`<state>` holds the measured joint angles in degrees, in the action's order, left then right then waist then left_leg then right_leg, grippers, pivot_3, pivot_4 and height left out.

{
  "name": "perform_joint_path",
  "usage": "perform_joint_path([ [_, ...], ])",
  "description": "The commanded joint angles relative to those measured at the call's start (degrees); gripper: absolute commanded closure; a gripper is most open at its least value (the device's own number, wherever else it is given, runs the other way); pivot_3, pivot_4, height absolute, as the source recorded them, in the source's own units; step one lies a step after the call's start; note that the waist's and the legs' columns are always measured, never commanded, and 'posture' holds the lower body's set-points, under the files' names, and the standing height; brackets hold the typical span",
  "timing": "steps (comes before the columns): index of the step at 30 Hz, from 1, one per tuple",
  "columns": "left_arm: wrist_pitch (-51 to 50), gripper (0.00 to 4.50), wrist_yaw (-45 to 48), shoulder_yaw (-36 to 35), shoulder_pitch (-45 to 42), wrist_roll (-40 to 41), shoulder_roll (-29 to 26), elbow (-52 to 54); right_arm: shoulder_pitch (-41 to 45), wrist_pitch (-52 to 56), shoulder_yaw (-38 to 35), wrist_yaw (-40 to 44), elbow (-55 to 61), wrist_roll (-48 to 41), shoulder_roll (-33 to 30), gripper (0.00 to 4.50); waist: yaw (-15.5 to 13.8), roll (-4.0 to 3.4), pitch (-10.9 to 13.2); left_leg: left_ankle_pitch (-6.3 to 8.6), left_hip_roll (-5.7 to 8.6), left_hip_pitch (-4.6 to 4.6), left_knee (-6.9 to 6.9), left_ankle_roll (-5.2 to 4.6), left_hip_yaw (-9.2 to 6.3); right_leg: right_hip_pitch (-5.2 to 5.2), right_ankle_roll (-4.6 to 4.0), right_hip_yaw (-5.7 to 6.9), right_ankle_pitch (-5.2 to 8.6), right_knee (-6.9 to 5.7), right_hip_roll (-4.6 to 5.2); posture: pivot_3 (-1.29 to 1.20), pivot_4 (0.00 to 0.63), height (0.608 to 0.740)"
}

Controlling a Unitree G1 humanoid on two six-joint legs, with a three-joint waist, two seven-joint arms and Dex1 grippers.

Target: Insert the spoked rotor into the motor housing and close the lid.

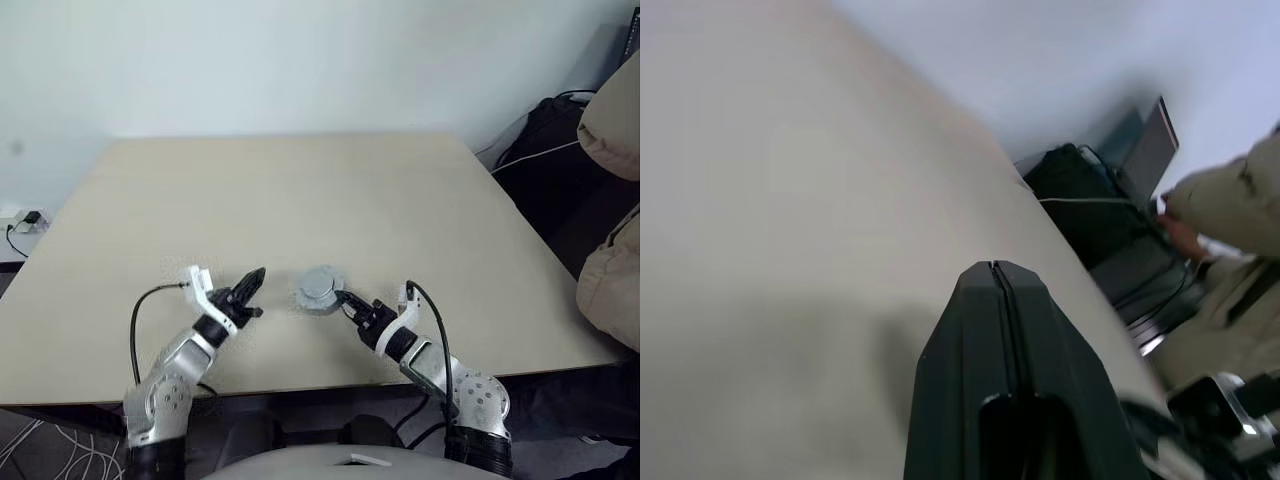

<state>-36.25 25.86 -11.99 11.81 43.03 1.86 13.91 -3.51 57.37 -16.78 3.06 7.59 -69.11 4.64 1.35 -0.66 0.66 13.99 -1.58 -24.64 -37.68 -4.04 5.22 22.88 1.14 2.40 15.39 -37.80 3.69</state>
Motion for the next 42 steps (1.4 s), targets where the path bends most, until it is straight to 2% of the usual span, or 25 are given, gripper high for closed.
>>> perform_joint_path([
  [1,-3.63,4.50,-2.46,-1.33,2.06,8.98,3.11,2.41,3.33,-2.21,1.02,-0.71,4.98,-6.48,4.14,3.31,-0.02,0.10,0.14,0.00,0.00,0.00,-0.02,0.00,0.00,0.00,0.01,0.02,0.00,0.00,-0.01,0.00,0.000,0.740],
  [3,-5.55,4.50,-3.76,-2.60,3.27,15.28,5.08,1.98,4.16,-2.82,1.78,-1.89,5.59,-8.53,3.95,3.31,0.07,0.17,0.30,0.00,-0.01,0.00,-0.04,-0.01,-0.03,0.00,0.05,0.03,-0.02,-0.01,-0.02,0.00,0.000,0.740],
  [8,-5.90,4.50,-6.14,-2.39,4.87,23.51,6.86,0.25,5.19,-2.86,4.25,-4.11,6.58,-13.29,2.75,3.31,0.16,0.22,0.39,0.00,-0.01,-0.02,-0.04,-0.01,-0.05,-0.01,0.06,0.02,-0.02,0.02,-0.05,0.00,0.000,0.740],
  [9,-5.67,4.32,-6.33,-2.07,5.13,24.82,7.10,0.08,5.16,-2.76,4.80,-4.49,6.65,-14.00,2.45,3.31,0.16,0.23,0.40,0.00,-0.01,-0.03,-0.04,-0.02,-0.04,-0.01,0.06,0.02,-0.01,0.04,-0.06,0.00,0.000,0.740],
  [13,-5.20,3.29,-5.93,0.22,6.49,28.94,7.87,-0.35,4.94,-2.43,6.42,-5.68,6.28,-15.88,0.93,3.31,0.09,0.26,0.42,-0.07,0.01,-0.04,-0.04,-0.15,-0.02,-0.03,0.06,0.02,0.00,0.06,-0.08,0.00,0.000,0.740],
  [20,-2.77,0.89,-3.91,3.19,8.15,34.28,8.46,-1.33,4.50,-2.56,8.03,-6.62,6.10,-16.97,-0.61,3.31,0.19,0.26,0.43,0.01,-0.01,-0.03,-0.13,-0.04,-0.03,-0.04,0.06,0.01,-0.01,0.03,-0.06,0.00,0.000,0.740],
  [23,-2.27,0.01,-2.89,4.05,8.61,36.50,7.99,-0.89,4.48,-2.63,8.19,-6.72,5.85,-17.25,-1.15,3.31,0.19,0.24,0.45,0.02,-0.01,-0.04,-0.12,-0.04,-0.03,-0.03,0.06,0.01,-0.01,0.06,-0.05,0.00,0.000,0.740],
  [42,-0.08,0.00,-3.19,7.49,8.90,40.49,7.45,-3.09,2.59,-0.29,11.77,-7.87,6.14,-20.91,-4.93,3.31,0.21,0.23,0.48,0.02,0.00,-0.07,-0.10,-0.05,-0.02,-0.01,0.06,0.01,-0.01,0.10,-0.05,0.00,0.000,0.740],
])
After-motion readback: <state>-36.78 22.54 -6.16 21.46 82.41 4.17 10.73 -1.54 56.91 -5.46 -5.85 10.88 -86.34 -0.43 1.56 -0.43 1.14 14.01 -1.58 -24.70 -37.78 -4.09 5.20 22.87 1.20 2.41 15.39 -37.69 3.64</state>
